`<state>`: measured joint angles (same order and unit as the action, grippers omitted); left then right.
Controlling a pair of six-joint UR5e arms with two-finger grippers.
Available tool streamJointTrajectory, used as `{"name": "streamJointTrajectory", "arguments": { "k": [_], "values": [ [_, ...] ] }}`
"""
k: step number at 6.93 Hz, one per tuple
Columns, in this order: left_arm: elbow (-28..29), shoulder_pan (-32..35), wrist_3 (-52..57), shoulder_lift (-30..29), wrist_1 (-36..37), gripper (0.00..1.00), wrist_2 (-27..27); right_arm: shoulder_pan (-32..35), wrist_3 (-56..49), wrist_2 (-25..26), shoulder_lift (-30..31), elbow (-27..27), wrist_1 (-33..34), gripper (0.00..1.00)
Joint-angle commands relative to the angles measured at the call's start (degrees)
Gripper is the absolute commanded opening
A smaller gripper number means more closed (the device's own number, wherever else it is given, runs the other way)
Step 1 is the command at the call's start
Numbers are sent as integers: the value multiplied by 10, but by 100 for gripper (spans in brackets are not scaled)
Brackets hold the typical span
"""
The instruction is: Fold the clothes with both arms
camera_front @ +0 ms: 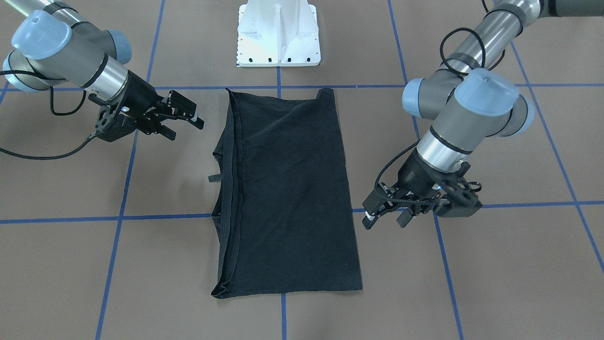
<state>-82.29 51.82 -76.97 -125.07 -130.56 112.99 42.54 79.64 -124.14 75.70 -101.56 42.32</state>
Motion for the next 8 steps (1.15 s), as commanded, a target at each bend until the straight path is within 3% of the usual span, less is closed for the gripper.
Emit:
{"name": "streamJointTrajectory", "arguments": {
  "k": [1,3,4,6,8],
  "values": [
    [-73,1,40,47,55,100,0,-45,-52,86,0,-36,84,100],
    [-100,1,43,80,55,100,0,-118,-130,192,-6,-116,282,100],
    [-110,1,46,94,55,100,1,-154,-141,226,-7,-131,339,100],
    [-124,1,47,111,55,100,1,-212,-193,274,-8,-131,374,100],
    [-130,0,47,116,56,100,0,-237,-199,286,-59,-130,452,100]
  ]
}}
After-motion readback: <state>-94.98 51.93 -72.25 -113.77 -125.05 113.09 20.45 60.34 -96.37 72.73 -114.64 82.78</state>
